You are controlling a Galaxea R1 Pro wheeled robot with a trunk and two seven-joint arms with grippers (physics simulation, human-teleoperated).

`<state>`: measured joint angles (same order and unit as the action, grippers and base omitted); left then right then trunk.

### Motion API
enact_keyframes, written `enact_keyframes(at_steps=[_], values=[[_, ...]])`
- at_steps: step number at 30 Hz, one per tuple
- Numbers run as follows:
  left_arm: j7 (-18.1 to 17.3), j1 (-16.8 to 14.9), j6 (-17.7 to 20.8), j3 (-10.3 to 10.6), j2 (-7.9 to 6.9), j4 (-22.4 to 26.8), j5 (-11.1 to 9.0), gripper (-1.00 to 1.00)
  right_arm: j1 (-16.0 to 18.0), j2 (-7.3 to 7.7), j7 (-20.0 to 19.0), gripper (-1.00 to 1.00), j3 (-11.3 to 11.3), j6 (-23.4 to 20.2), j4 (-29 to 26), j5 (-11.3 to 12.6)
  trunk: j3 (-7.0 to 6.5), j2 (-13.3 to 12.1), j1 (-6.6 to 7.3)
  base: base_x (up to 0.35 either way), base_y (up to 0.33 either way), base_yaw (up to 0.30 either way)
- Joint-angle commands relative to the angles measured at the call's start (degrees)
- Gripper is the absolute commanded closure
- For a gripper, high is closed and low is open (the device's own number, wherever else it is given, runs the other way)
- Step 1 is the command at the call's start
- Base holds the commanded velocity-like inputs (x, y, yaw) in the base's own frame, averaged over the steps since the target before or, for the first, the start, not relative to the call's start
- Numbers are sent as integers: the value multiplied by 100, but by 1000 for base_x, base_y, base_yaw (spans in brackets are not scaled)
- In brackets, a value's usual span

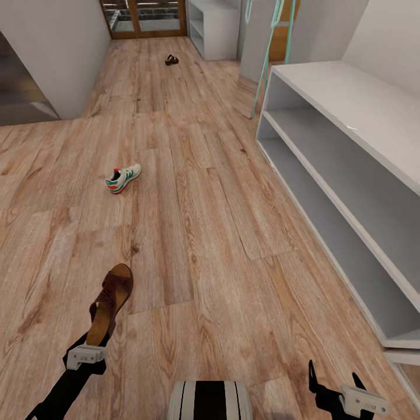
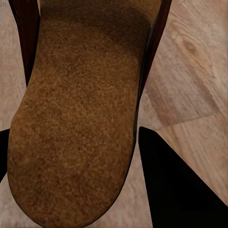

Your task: Pick up the two gym shoes and the two sandals from the corridor floor and place them onto the hallstand (shoe rack) in the corridor, making sure they are on the rack and not on the floor. Arrange them so the two gym shoes are next to each other and the two sandals are next to each other.

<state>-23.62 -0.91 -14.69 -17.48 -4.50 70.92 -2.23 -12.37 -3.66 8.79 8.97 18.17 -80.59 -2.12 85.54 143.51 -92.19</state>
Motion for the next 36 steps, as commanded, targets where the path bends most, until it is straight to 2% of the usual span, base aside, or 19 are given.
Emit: enact_keyframes(at_steps=[1, 6, 12, 21, 29, 36], values=[[5, 1, -7, 10, 0, 7, 29, 100, 0, -2, 9, -100, 3, 8, -11, 13, 0, 0, 0, 0, 0, 0], [34, -4, -3, 16, -16, 33, 31, 100, 9, 0, 198, -100, 23, 25, -9, 58, 0, 0, 0, 0, 0, 0], [17, -5, -5, -19, -13, 11, -28, 100, 14, 9, 341, -100, -41, 21, 38, 3, 0, 0, 0, 0, 0, 0], [22, -6, -18, -28, -8, -4, -48, 100, 19, 51, 367, -100, -254, 20, 172, -25, -31, 0, 0, 0, 0, 0], [49, -6, -23, -23, -3, -7, -49, 100, 24, 57, 369, -100, -299, 20, 238, -33, -96, 0, 0, 19, 0, 0], [57, -6, -20, -19, -5, -7, -49, 100, 24, 58, 369, -100, -307, 20, 251, -90, -157, 0, 0, 214, 0, 0]])
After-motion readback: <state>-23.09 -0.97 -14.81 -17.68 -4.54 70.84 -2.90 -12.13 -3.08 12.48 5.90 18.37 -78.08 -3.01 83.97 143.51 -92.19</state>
